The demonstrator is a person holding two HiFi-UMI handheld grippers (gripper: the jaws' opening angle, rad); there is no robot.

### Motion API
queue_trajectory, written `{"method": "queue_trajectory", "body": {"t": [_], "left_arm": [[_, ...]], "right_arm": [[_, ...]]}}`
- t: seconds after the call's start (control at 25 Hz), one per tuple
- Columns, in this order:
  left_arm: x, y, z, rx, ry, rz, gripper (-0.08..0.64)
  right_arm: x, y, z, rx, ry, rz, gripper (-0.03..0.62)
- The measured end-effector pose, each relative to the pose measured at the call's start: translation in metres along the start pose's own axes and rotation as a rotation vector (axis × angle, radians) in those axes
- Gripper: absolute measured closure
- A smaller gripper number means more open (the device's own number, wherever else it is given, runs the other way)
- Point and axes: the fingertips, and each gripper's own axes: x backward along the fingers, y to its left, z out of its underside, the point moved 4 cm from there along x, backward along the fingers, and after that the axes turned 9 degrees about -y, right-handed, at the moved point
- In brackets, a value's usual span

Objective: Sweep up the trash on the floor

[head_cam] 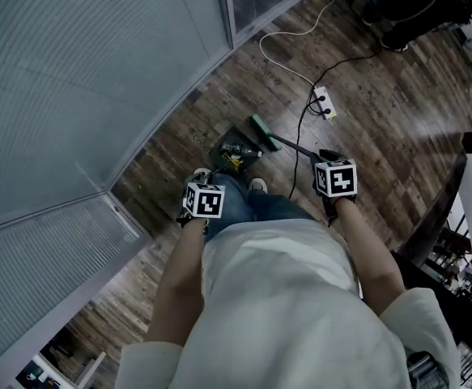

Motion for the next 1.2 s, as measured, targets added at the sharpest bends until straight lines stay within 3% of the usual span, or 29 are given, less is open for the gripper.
{"method": "queue_trajectory", "body": {"t": [0.32,0.8,1.2], "left_arm": [[0.005,-0.001,0.013,-0.006,-0.009,-0.001,0.468],[0.002,0.007,0.011,0.000,-0.011,0.004,0.468],[-0.002,0.010,0.004,-0.002,-0.013,0.008,0.468]], "right_arm": [[0.002,-0.005,0.023,-0.055,0.038,0.057,0.491],[-0.004,-0.006,0.035,-0.109,0.053,0.068,0.491],[-0.010,0.000,0.028,-0.083,0.054,0.052,0.491]]}}
